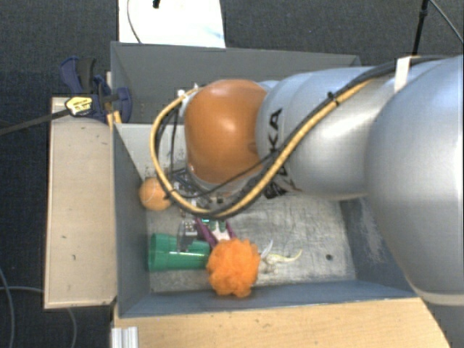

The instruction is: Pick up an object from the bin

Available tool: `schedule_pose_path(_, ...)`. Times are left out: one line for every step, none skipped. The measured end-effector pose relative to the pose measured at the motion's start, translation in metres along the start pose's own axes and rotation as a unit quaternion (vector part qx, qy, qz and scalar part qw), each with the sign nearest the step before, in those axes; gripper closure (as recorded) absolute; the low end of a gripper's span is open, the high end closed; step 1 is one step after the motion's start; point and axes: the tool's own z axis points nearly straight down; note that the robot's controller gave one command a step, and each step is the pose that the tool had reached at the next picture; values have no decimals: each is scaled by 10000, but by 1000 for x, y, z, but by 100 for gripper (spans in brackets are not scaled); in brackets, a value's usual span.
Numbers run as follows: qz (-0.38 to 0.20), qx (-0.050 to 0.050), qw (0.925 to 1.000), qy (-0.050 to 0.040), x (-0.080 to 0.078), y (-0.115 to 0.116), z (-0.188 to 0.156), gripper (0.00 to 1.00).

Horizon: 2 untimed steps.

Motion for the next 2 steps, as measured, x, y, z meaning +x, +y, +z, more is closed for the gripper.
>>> schedule_pose_path(31, -11, 10000, -39, -2, -1, -5, 0)
schedule_pose_path(335, -14, 9994, -38, 1, -14, 49, 0)
